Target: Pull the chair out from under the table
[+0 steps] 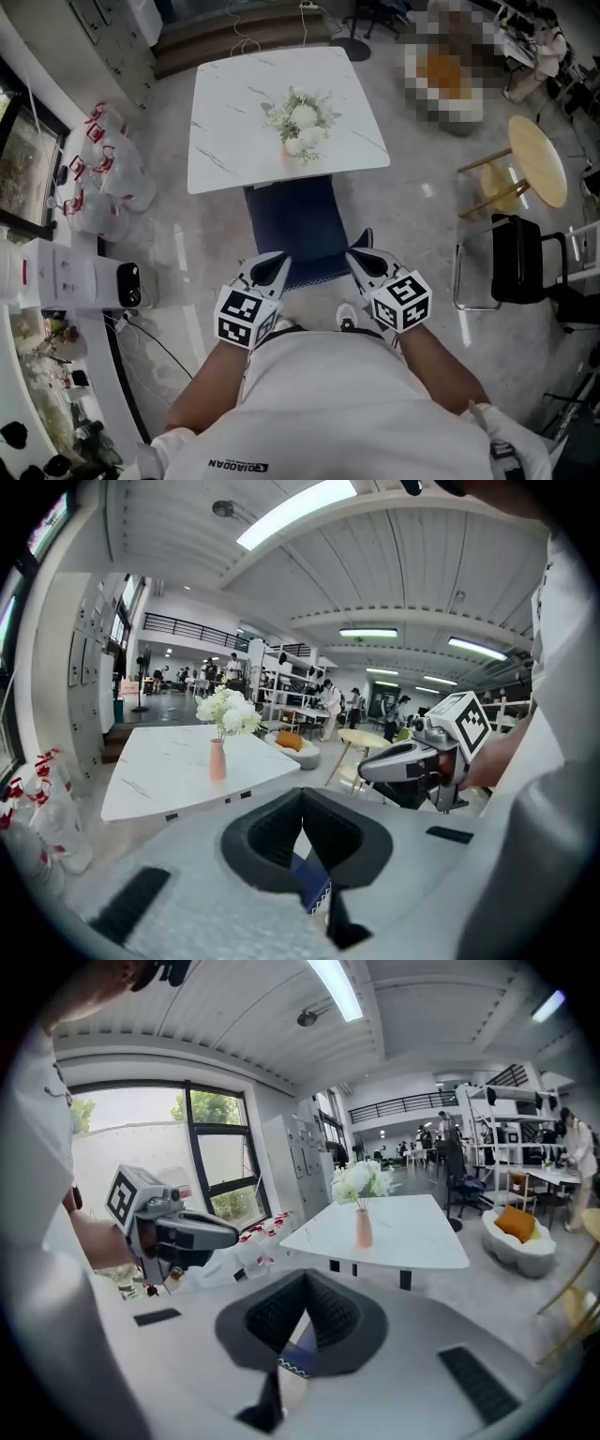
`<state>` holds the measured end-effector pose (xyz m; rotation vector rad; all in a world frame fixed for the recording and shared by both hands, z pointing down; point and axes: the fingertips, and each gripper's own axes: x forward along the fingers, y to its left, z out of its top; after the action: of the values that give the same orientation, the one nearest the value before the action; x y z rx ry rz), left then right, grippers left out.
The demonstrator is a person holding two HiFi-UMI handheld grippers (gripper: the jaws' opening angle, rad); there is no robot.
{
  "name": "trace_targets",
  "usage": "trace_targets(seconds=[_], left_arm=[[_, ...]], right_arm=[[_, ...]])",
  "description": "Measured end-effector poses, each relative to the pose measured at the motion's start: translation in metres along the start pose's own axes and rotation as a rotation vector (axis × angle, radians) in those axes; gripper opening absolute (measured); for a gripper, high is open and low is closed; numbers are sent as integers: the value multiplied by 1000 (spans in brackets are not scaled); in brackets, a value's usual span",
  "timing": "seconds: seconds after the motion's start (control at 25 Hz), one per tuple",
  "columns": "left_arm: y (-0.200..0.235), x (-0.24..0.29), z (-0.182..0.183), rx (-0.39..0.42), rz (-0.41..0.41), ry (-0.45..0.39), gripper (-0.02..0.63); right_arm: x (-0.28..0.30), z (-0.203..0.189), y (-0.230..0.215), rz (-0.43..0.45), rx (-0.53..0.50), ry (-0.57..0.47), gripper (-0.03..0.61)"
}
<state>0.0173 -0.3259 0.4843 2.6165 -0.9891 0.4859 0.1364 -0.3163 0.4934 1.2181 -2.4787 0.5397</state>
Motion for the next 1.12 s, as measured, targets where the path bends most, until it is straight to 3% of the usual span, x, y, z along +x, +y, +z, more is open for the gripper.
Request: trace_targets(seconds=[0.32,0.64,1.12], left_arm=[[-18,20,9,-22,126,-26,8],[-30,17,11,-57,217,-40,8],[-24,1,5,-33,202,-17,8]], right_arm=[[-6,6,-29,122,-50,-10,5],[-16,4,-44,175,-55,-4,5],[-17,6,-23,159,-31,-22,5]])
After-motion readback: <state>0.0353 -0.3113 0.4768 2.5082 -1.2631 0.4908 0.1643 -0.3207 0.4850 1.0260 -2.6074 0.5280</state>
